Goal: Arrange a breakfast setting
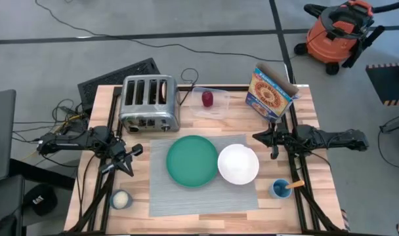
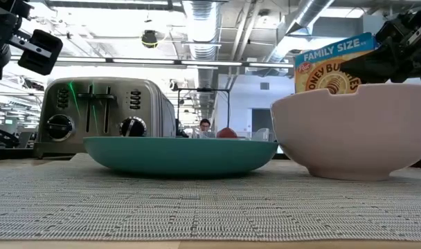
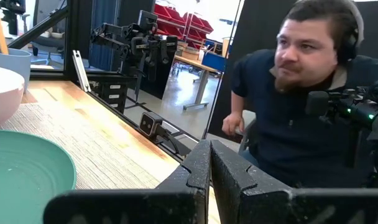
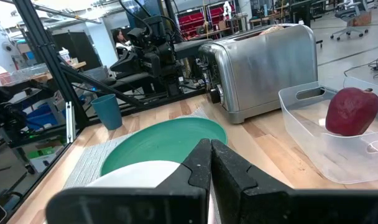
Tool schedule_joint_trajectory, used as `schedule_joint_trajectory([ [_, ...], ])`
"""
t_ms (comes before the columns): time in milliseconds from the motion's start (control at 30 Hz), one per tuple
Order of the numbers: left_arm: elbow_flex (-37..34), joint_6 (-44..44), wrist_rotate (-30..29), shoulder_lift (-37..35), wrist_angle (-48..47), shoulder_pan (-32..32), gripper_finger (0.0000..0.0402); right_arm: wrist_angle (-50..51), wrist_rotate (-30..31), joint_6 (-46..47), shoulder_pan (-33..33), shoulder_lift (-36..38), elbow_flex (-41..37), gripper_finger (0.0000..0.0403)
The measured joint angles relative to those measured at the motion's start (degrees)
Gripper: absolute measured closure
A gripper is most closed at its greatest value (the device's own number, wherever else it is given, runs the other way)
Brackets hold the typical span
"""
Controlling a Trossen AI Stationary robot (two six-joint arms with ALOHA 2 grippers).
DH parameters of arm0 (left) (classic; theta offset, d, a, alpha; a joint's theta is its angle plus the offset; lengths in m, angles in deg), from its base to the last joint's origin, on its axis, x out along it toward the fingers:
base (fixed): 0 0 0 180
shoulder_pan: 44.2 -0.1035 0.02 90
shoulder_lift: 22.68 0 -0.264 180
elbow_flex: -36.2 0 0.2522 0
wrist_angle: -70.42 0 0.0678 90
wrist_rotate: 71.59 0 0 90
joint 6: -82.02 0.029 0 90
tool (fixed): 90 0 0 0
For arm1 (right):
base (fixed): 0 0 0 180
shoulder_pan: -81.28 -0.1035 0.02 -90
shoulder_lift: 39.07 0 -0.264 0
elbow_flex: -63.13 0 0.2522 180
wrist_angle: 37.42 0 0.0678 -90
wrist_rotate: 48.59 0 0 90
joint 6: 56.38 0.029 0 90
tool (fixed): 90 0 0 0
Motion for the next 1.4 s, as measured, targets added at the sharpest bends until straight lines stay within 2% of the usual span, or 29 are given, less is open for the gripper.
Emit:
schedule_joint_trajectory([
  [933, 0.0, -0.01, 0.0, -0.02, 0.0, 0.01, 0.0401, 0.0, 0.0, 0.0, -0.01, 0.0, 0.0, 0.0364],
  [1133, -0.01, 2.79, -1.21, -0.01, 0.07, -0.01, 0.0401, -0.02, 0.0, 0.0, 0.0, 0.02, 0.0, 0.0364],
  [1200, 0.0, 7.23, -6.54, -0.02, 0.27, 0.02, 0.0401, 0.0, 0.0, 0.0, -0.02, 0.0, -0.01, 0.0364],
  [1233, -0.01, 8.93, -11.78, -0.02, 0.28, 0.02, 0.0401, 0.0, 0.0, 0.0, 0.0, 0.0, 0.0, 0.0364],
  [1300, -0.01, 9.79, -26.39, 0.0, 0.36, 0.02, 0.0401, 0.0, 0.0, 0.0, -0.01, 0.01, 0.0, 0.0364],
  [1400, -0.01, 4.8, -49.59, 0.02, 1.26, -0.03, 0.0401, 0.0, 0.0, 0.0, -0.02, 0.0, -0.02, 0.0364],
])
